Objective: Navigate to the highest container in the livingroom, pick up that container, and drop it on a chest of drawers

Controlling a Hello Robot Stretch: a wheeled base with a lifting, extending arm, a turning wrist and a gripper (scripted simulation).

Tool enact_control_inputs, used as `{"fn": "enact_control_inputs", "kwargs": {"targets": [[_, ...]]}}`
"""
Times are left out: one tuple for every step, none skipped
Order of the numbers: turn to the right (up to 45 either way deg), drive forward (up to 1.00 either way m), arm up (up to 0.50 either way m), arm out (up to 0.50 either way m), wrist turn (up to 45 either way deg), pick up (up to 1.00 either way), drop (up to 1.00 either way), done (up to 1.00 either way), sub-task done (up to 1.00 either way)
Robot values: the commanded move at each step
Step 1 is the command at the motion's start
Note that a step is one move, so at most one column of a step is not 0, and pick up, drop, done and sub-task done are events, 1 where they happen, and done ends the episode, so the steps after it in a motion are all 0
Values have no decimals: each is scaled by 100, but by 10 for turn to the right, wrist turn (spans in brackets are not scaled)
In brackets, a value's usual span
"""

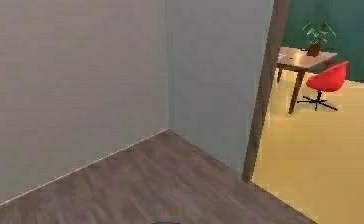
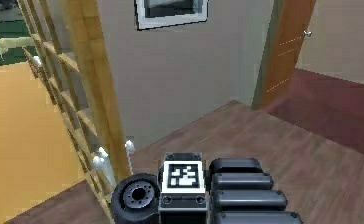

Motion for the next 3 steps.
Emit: {"fn": "enact_control_inputs", "kwargs": {"targets": [[210,0,0,0,0,0,0,0,0],[0,15,0,0,0,0,0,0,0],[90,0,0,0,0,0,0,0,0]]}}
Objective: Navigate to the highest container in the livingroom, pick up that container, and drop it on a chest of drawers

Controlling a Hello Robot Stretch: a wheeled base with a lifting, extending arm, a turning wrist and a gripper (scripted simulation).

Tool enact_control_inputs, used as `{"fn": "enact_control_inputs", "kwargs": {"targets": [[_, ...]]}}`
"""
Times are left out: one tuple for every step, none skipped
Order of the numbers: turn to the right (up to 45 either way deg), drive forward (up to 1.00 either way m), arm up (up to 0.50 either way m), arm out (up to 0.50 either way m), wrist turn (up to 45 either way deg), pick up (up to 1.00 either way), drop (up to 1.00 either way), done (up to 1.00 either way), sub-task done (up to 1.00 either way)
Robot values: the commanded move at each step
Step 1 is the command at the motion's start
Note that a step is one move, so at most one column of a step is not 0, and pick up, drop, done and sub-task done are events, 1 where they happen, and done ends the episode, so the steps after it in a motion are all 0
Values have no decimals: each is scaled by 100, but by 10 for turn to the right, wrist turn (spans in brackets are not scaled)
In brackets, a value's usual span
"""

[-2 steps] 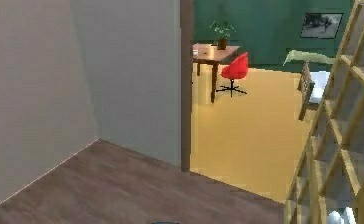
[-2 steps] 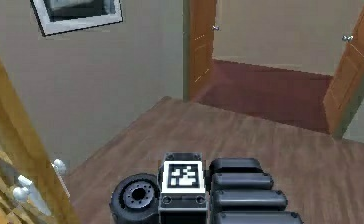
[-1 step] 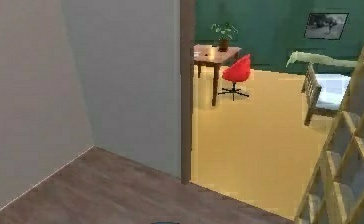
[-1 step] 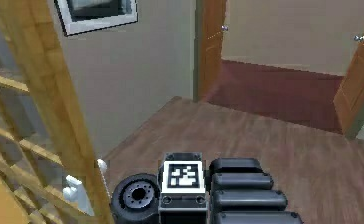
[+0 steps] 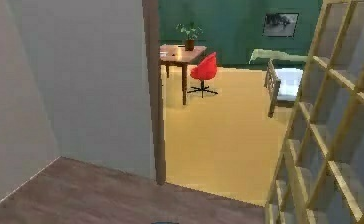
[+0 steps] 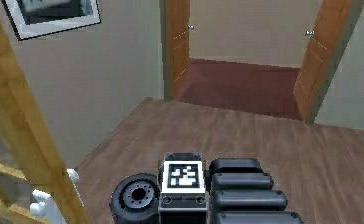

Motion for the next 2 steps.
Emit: {"fn": "enact_control_inputs", "kwargs": {"targets": [[0,85,0,0,0,0,0,0,0],[210,0,0,0,0,0,0,0,0]]}}
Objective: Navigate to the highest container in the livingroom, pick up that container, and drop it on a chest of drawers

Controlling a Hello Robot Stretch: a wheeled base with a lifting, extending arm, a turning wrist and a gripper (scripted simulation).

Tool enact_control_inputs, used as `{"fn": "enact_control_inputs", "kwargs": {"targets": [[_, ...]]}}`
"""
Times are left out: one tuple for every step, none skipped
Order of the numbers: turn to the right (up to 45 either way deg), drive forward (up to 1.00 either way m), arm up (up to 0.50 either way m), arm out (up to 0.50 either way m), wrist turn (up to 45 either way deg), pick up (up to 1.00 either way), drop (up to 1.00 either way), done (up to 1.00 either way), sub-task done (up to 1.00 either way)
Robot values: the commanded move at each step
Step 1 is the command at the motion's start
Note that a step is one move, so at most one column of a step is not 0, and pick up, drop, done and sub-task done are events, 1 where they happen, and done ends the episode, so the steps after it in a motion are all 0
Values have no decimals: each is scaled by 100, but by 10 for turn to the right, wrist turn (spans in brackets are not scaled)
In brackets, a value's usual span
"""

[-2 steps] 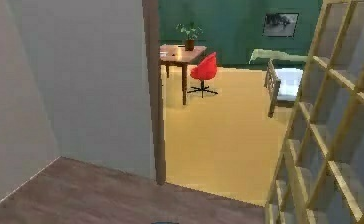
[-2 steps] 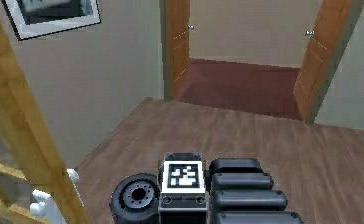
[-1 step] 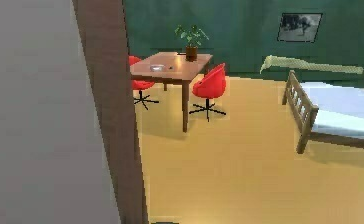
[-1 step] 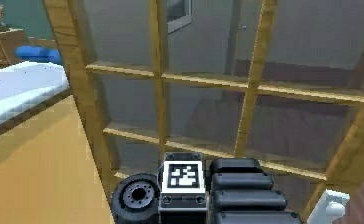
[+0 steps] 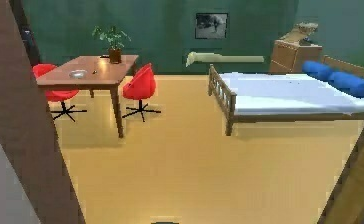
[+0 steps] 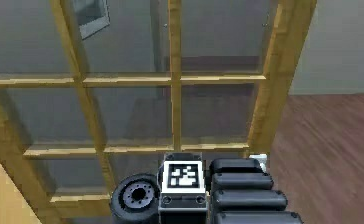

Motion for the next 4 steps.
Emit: {"fn": "enact_control_inputs", "kwargs": {"targets": [[0,100,0,0,0,0,0,0,0],[0,100,0,0,0,0,0,0,0],[30,0,0,0,0,0,0,0,0],[-450,0,0,0,0,0,0,0,0]]}}
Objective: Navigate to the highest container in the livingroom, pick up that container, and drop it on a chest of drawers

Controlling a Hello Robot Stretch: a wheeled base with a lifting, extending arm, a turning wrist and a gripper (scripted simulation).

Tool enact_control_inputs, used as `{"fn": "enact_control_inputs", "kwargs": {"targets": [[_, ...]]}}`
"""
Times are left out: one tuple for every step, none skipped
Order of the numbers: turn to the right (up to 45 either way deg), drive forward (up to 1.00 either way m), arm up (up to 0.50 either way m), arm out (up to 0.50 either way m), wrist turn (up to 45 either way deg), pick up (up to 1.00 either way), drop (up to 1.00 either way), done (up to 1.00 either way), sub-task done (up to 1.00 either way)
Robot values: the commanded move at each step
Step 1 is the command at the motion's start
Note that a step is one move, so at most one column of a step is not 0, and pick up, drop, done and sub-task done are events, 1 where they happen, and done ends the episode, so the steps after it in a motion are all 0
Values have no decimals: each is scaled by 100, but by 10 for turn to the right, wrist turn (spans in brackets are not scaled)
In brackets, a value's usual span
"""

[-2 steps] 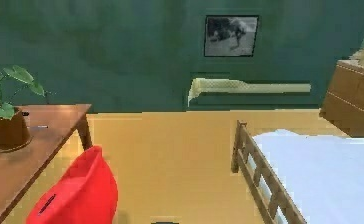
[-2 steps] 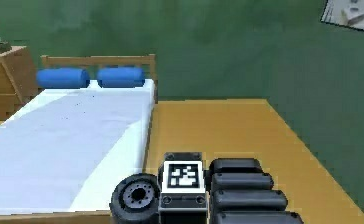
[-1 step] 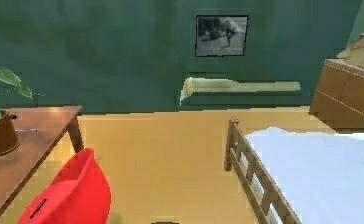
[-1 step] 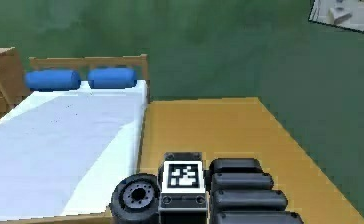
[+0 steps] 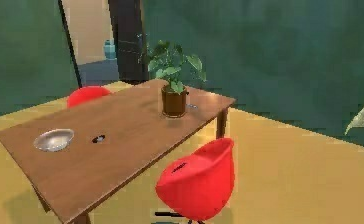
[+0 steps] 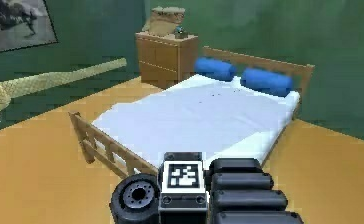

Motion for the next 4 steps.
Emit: {"fn": "enact_control_inputs", "kwargs": {"targets": [[-450,0,0,0,0,0,0,0,0],[-450,0,0,0,0,0,0,0,0],[-150,0,0,0,0,0,0,0,0],[0,15,0,0,0,0,0,0,0]]}}
